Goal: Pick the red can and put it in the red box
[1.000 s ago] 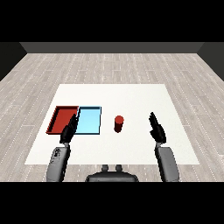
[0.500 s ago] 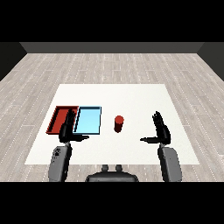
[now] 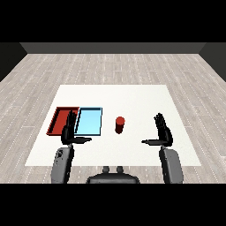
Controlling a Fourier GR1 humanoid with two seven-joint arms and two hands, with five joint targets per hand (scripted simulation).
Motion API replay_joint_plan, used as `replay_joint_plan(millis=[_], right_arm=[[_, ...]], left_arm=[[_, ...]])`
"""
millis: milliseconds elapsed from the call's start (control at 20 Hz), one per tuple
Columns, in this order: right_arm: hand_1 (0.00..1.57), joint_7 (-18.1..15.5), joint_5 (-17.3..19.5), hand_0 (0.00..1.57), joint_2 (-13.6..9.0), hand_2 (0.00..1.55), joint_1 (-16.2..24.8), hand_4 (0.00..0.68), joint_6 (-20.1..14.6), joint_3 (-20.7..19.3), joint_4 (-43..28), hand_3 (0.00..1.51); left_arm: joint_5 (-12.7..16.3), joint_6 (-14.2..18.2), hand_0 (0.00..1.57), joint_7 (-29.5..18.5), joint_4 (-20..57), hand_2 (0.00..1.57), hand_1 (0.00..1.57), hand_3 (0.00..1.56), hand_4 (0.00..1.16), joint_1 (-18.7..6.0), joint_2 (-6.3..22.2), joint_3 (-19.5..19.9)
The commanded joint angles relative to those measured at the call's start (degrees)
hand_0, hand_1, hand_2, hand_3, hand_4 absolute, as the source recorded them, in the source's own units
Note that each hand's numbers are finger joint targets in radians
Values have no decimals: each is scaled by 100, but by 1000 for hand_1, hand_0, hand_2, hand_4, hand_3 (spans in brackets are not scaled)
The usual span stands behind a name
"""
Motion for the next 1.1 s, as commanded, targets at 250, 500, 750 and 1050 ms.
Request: replay_joint_plan(millis=[250, 500, 750, 1050], right_arm=[[0, -427, 102, 0, -173, 0, -248, 0, 247, -241, 630, 0], [0, 276, 6, 0, 152, 0, -551, 0, 1, 32, 262, 0], [0, 293, 49, 0, 227, 0, -715, 0, -24, 98, 590, 0], [0, 368, 33, 0, 516, 0, -1329, 0, -230, 201, 1371, 0]], left_arm=[[-109, 54, 0, -137, -291, 0, 0, 0, 0, 402, -64, -107], [-169, 195, 0, 123, -286, 0, 0, 0, 0, 123, -78, -122], [-169, 200, 0, -403, 385, 0, 0, 0, 0, -59, -130, -19], [16, 103, 0, 120, 0, 0, 0, 0, 0, -43, -6, 51]])
